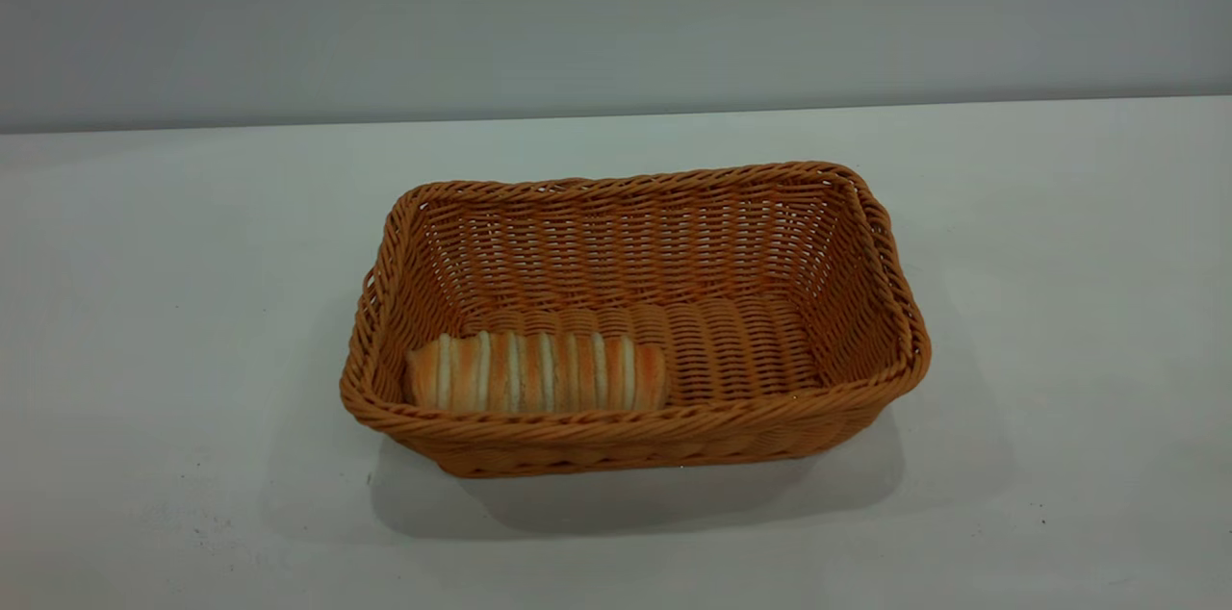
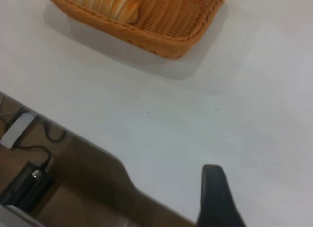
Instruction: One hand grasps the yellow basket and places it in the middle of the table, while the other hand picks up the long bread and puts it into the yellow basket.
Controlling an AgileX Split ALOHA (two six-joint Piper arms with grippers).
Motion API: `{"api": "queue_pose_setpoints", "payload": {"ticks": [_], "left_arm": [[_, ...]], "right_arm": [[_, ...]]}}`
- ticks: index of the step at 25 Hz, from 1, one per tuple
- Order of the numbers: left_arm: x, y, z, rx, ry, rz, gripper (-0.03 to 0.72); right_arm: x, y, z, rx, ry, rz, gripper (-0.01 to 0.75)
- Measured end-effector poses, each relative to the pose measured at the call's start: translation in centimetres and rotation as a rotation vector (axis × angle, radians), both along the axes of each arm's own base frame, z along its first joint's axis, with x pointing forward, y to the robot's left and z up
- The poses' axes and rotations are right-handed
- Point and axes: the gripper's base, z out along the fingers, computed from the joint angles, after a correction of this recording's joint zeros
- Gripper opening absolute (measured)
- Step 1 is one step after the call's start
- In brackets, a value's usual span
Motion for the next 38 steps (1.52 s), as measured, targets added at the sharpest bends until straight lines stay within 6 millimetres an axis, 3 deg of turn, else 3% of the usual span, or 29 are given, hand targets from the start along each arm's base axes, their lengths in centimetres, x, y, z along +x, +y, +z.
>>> {"api": "queue_pose_setpoints", "payload": {"ticks": [32, 38], "left_arm": [[0.01, -0.12, 0.05, -0.014, -0.003, -0.004, 0.557], [-0.82, -0.05, 0.01, -0.023, -0.067, 0.037, 0.557]], "right_arm": [[-0.28, -0.18, -0.38, -0.013, 0.03, -0.01, 0.516], [-0.56, -0.27, -0.39, -0.009, 0.013, -0.024, 0.516]]}}
